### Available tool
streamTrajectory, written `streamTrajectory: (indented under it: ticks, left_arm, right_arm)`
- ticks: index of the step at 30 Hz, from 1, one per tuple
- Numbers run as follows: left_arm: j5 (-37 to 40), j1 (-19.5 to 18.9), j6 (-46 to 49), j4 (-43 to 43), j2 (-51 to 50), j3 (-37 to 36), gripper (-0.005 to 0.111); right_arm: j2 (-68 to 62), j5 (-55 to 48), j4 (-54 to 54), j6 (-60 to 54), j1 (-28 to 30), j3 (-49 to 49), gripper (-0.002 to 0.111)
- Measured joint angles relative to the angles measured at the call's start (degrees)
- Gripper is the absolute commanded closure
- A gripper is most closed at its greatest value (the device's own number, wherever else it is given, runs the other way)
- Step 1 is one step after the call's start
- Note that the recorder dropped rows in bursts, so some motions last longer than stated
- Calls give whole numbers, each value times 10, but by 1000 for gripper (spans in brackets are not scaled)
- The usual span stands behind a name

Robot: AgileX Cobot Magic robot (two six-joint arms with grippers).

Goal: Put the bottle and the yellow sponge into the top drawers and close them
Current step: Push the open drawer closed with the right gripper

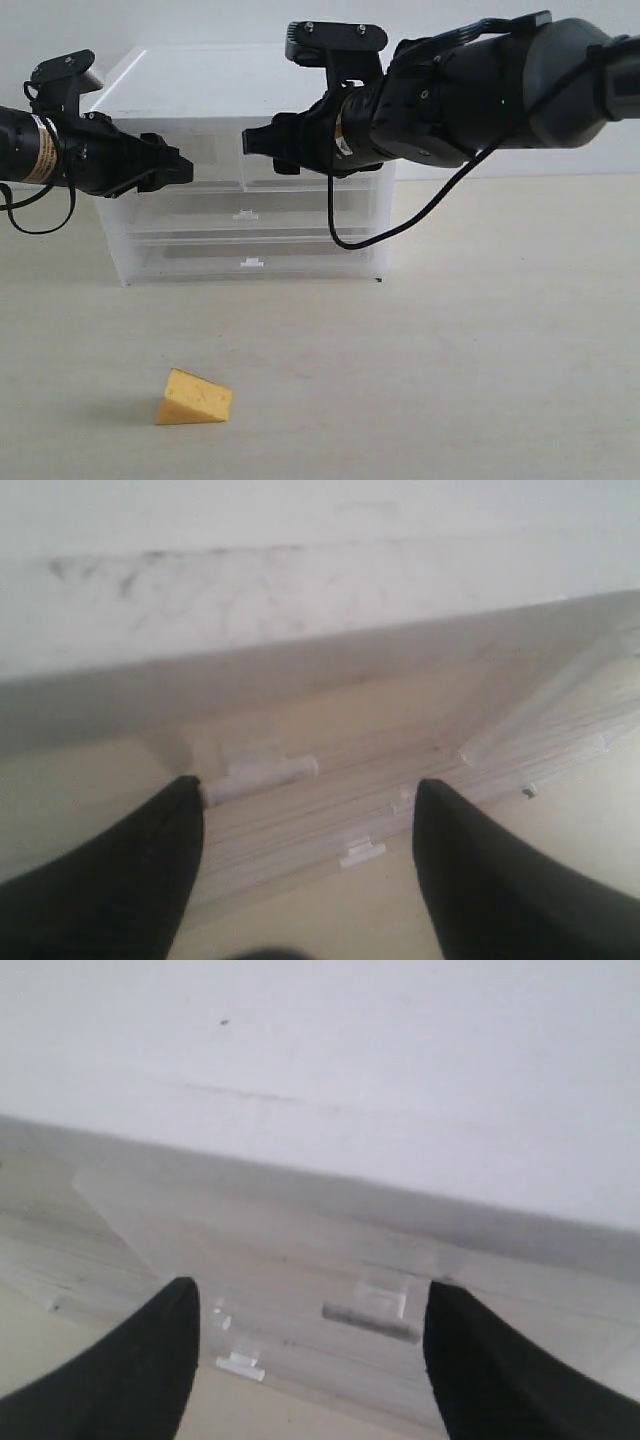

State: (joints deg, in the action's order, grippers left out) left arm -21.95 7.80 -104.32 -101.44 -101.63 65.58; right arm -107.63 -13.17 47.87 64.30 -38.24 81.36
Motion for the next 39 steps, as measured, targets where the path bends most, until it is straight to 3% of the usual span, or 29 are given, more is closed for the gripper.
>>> streamTrajectory:
  ticks: [14,17,19,21,25,30,39]
  left_arm:
    - [-1,0,0,0,0,0,48]
    - [-1,0,0,0,0,0,48]
    - [-1,0,0,0,0,0,48]
    - [-1,0,0,0,0,0,48]
    - [-1,0,0,0,0,0,48]
    - [-1,0,0,0,0,0,48]
    - [-6,-1,1,0,0,0,48]
  right_arm:
    - [-6,-19,-23,-6,6,26,49]
    - [3,-59,-76,-72,6,31,49]
    - [17,-79,-156,-176,6,33,50]
    - [34,-100,-258,-306,6,36,65]
    - [48,-155,-303,-370,5,36,108]
    - [49,-175,-305,-386,5,16,108]
    - [49,-92,-298,-389,7,0,108]
